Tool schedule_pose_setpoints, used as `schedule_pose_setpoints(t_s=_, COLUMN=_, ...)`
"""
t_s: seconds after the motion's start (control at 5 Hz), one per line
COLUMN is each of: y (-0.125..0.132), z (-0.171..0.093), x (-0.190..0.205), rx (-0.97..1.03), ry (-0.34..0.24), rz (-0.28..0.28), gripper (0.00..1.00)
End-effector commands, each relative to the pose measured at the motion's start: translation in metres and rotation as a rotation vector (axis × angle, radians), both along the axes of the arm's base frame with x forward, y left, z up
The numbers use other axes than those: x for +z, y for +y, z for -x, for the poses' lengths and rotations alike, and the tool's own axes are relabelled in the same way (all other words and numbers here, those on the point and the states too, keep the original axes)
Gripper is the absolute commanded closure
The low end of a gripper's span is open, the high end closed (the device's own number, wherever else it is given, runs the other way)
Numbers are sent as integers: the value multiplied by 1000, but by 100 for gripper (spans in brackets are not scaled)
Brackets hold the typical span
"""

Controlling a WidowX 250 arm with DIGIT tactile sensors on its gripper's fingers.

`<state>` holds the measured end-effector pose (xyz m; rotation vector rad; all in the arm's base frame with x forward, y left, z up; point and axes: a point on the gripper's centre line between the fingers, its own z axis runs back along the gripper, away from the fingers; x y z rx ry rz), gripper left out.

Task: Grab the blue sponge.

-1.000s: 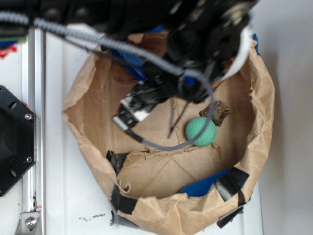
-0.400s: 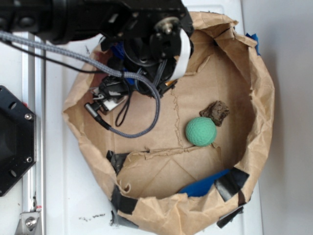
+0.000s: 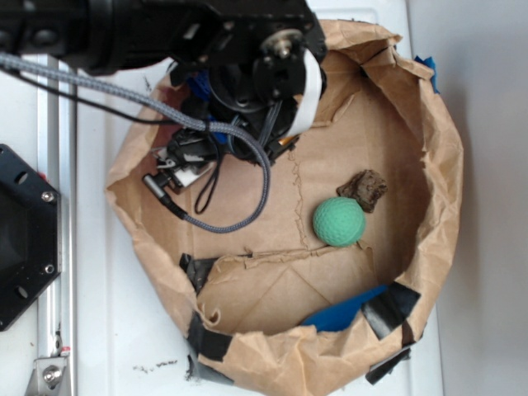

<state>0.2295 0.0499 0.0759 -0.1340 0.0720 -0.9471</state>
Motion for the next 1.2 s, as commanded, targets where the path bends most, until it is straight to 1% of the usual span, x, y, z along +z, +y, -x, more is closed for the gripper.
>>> schedule_pose_setpoints(t_s=0.0, y=7, z=-20, x=5, rx=34, ry=-106, rz=44, gripper=0)
schedule_pose_setpoints(t_s=0.2, y=11, z=-29, x=5, rx=29, ry=-153, rz=35, gripper=0)
schedule_pose_setpoints(t_s=0.4, y=9, z=-27, x=13, rx=5, ry=-152, rz=40, gripper=0)
schedule_pose_setpoints(t_s=0.6, y=11, z=-23, x=11, rx=17, ry=-160, rz=32, gripper=0)
schedule_pose_setpoints(t_s=0.8, y=16, z=-23, x=7, rx=24, ry=-149, rz=26, gripper=0)
schedule_pose_setpoints(t_s=1.0, y=19, z=-17, x=1, rx=23, ry=-126, rz=10, gripper=0)
